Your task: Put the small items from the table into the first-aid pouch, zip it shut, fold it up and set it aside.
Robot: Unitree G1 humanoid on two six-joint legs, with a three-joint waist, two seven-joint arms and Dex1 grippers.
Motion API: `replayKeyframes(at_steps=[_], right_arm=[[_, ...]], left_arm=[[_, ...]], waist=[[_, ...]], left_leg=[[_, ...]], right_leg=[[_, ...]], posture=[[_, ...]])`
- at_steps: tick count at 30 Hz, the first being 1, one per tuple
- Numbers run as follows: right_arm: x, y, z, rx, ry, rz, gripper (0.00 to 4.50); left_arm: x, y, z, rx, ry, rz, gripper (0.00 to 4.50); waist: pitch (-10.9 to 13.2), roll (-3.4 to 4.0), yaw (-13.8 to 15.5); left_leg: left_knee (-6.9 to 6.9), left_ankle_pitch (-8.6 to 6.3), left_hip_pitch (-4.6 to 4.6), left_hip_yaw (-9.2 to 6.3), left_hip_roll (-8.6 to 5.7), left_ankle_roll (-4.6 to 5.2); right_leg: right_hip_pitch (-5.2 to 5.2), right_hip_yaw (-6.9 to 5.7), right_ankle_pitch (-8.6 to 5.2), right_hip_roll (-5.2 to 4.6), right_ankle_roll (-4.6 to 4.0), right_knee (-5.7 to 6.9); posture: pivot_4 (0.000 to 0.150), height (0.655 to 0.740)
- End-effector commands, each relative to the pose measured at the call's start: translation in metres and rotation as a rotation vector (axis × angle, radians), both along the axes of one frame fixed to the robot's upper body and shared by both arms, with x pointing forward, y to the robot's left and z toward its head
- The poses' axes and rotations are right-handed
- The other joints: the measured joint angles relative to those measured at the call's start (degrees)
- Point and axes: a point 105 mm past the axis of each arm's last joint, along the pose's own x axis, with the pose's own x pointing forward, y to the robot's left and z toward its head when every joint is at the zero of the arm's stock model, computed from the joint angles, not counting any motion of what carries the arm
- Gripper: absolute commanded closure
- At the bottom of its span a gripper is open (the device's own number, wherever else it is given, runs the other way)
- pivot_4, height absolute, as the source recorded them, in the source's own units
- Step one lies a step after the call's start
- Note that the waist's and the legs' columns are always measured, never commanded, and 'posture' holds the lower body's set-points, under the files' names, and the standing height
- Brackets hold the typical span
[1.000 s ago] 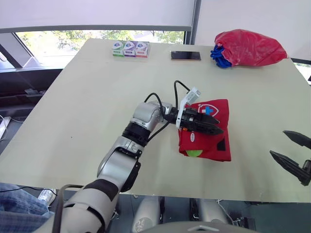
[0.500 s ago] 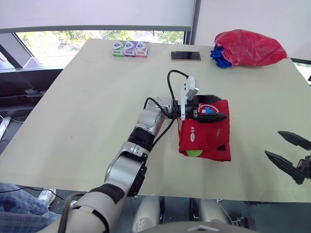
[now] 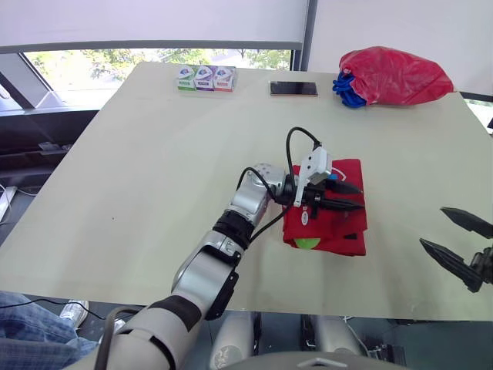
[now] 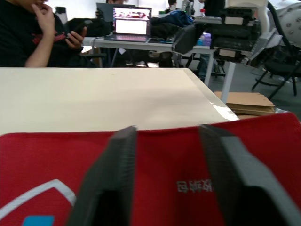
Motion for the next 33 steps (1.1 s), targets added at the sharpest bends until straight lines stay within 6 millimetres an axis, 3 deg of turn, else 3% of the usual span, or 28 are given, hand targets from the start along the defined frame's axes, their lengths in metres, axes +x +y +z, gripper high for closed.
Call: replayKeyframes(at_steps=[1,5,10,14,20,25,33], right_arm=[[0.0,0.0,0.006,-0.02,-0.039,0.001,0.0],[-0.001,-0.001,0.005,-0.027,-0.035,-0.002,0.0],[-0.002,-0.002,0.003,-0.032,-0.038,-0.015,0.0],[-0.002,-0.002,0.003,-0.03,-0.038,-0.018,0.0],[-0.002,0.0,0.001,-0.031,-0.036,-0.019,0.0],[-0.002,0.001,0.0,-0.028,-0.033,-0.017,0.0],[0.0,0.0,0.0,-0.025,-0.036,-0.016,0.0]], left_arm=[[-0.012,-0.006,-0.017,0.071,-0.029,-0.063,4.35],[-0.013,-0.012,-0.031,0.137,-0.073,-0.067,4.45],[-0.01,-0.011,-0.062,0.304,-0.215,-0.059,4.45],[-0.012,-0.011,-0.069,0.328,-0.24,-0.081,4.45],[-0.01,-0.021,-0.037,0.179,-0.179,-0.063,4.45],[0.022,-0.026,0.016,0.036,-0.197,0.093,4.45],[0.053,-0.029,0.032,0.038,-0.179,0.271,4.45]], waist=[[-0.02,0.03,0.0],[-0.02,0.04,0.14],[-0.11,0.06,0.17],[-0.27,0.14,0.31],[-0.28,0.17,0.3],[-0.22,0.12,0.24],[-0.21,0.13,0.05]], left_leg=[[0.0,0.0,0.0,0.0,0.0,0.0],[0.0,0.0,-0.01,-0.01,-0.01,0.01],[0.02,-0.01,0.02,0.0,-0.02,0.01],[0.05,-0.02,0.05,-0.01,-0.02,0.03],[0.05,-0.03,0.06,-0.01,-0.02,0.05],[0.07,-0.02,-0.03,-0.02,-0.02,0.06],[0.0,-0.05,-0.03,-0.02,-0.05,0.1]], right_leg=[[0.0,0.0,0.0,0.0,0.01,0.0],[0.0,-0.01,0.02,0.0,0.04,0.0],[0.04,0.01,-0.01,-0.01,-0.02,0.0],[0.1,0.01,-0.06,-0.02,-0.09,-0.01],[0.11,0.01,-0.09,-0.02,-0.14,-0.01],[0.04,0.0,-0.02,-0.01,-0.01,-0.01],[0.02,-0.01,0.01,0.01,0.13,-0.03]], posture=[[0.15,0.74],[0.15,0.74],[0.15,0.74],[0.15,0.74],[0.15,0.74],[0.15,0.74],[0.15,0.74]])
